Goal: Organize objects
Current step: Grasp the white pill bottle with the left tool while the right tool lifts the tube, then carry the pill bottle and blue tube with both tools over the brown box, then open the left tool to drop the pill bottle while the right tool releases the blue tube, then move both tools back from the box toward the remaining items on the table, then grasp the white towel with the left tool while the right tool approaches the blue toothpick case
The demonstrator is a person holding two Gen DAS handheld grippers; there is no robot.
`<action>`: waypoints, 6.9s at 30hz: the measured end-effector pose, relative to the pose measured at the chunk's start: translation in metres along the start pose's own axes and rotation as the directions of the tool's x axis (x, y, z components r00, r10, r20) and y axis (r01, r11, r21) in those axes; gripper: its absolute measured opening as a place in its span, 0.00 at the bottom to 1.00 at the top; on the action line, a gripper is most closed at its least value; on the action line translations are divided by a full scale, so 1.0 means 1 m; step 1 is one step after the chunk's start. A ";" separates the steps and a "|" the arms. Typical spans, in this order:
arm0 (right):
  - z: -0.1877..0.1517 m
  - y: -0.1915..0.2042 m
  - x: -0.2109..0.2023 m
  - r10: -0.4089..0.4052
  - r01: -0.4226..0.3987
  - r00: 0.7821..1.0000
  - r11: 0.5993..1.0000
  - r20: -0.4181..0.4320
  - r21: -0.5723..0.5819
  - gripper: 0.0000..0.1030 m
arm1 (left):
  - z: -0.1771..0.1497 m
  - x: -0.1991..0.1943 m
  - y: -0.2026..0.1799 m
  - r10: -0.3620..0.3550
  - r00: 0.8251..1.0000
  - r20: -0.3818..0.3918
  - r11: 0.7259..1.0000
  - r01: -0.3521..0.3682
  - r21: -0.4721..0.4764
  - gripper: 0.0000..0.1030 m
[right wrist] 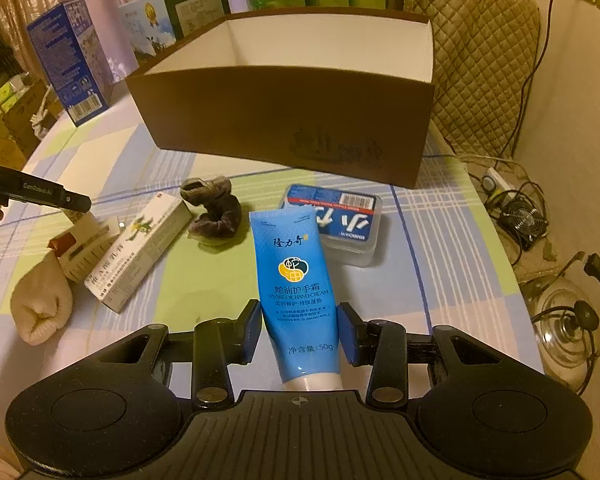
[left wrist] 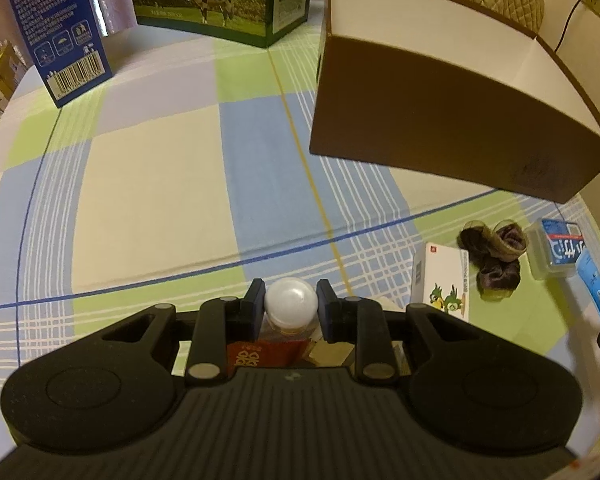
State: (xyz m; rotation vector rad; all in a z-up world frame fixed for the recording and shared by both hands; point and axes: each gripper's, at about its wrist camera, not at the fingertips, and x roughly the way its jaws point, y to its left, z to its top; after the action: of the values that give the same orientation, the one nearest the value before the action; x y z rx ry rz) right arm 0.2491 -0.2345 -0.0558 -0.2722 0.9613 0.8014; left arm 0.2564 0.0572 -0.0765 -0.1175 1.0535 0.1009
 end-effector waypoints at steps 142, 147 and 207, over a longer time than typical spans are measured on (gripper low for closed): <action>0.166 -0.048 -0.017 0.042 -0.095 0.962 0.978 0.271 0.186 0.70 | 0.124 -0.063 -0.080 -0.057 0.971 0.231 0.996 0.040 0.078 0.85; 0.154 -0.038 -0.030 0.048 -0.097 0.960 0.981 0.276 0.168 0.70 | 0.105 -0.083 -0.074 -0.052 0.969 0.240 0.997 0.038 0.061 0.85; -0.001 0.052 -0.041 0.091 -0.086 0.996 0.984 -0.023 0.156 0.70 | -0.076 -0.112 -0.010 -0.034 0.999 0.008 0.999 0.035 -0.026 0.88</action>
State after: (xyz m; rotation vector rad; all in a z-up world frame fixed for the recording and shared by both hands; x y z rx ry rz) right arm 0.1980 -0.2189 -0.0164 -0.1076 1.0635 0.8009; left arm 0.1370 0.0333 -0.0154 -0.1591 1.0427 0.0839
